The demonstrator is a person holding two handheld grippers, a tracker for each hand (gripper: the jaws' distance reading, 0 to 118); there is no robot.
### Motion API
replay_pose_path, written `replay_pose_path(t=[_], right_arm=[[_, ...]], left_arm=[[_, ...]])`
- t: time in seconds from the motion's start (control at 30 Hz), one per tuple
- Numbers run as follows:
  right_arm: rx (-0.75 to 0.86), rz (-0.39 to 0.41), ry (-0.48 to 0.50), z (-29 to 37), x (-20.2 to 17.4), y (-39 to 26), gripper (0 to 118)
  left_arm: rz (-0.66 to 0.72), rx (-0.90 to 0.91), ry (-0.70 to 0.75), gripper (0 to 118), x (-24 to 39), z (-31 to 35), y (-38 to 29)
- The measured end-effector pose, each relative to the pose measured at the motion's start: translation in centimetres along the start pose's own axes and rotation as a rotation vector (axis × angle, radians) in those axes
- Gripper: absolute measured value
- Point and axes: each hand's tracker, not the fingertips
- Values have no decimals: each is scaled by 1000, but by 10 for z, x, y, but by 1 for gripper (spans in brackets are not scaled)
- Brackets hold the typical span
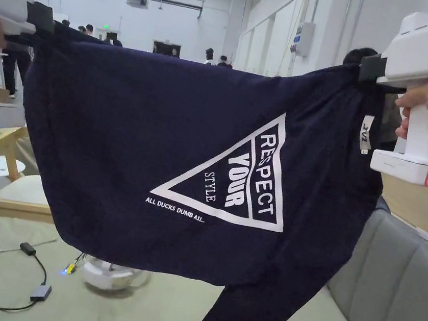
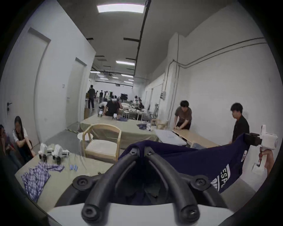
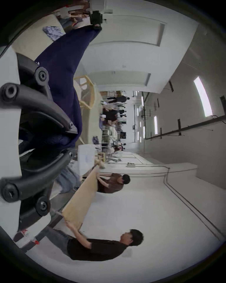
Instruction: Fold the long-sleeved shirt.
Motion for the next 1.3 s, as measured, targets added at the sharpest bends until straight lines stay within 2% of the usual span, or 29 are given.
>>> replay_pose_path(t=[0.17,0.33,0.47,0.57,0.7,0.73,0.8,0.9,1.0,1.1,1.17,1.23,1.3], right_arm=[[68,41,-71,-10,-7,39,15],[62,16,-85,-18,-3,26,14],[-36,-7,-77,-32,3,-38,15],[-141,-51,-60,-48,9,-111,15],[-276,-64,-46,-74,14,-209,15],[-310,-72,-40,-77,14,-233,15],[-345,-146,-15,-74,14,-267,15],[-375,-136,-5,-66,14,-298,15],[-287,-98,9,-25,11,-307,14],[-229,-109,57,51,6,-323,14],[-239,-64,84,104,0,-347,14],[-276,-69,94,148,2,-377,14],[-378,-88,117,192,0,-412,14]], left_arm=[[-13,49,17,6,15,-13,29],[16,35,8,6,27,-16,8],[5,-46,10,6,26,-27,-51],[31,-99,1,6,13,-48,-108],[3,-219,9,6,-7,-75,-195],[23,-267,8,6,-12,-81,-218],[90,-335,13,6,-22,-87,-251],[126,-347,-1,6,-36,-77,-282],[114,-310,-27,6,-41,-37,-298],[95,-294,-31,6,-46,19,-317],[64,-292,-26,7,-50,64,-336],[36,-319,-32,7,-47,117,-363],[51,-360,-14,7,-54,164,-395]])
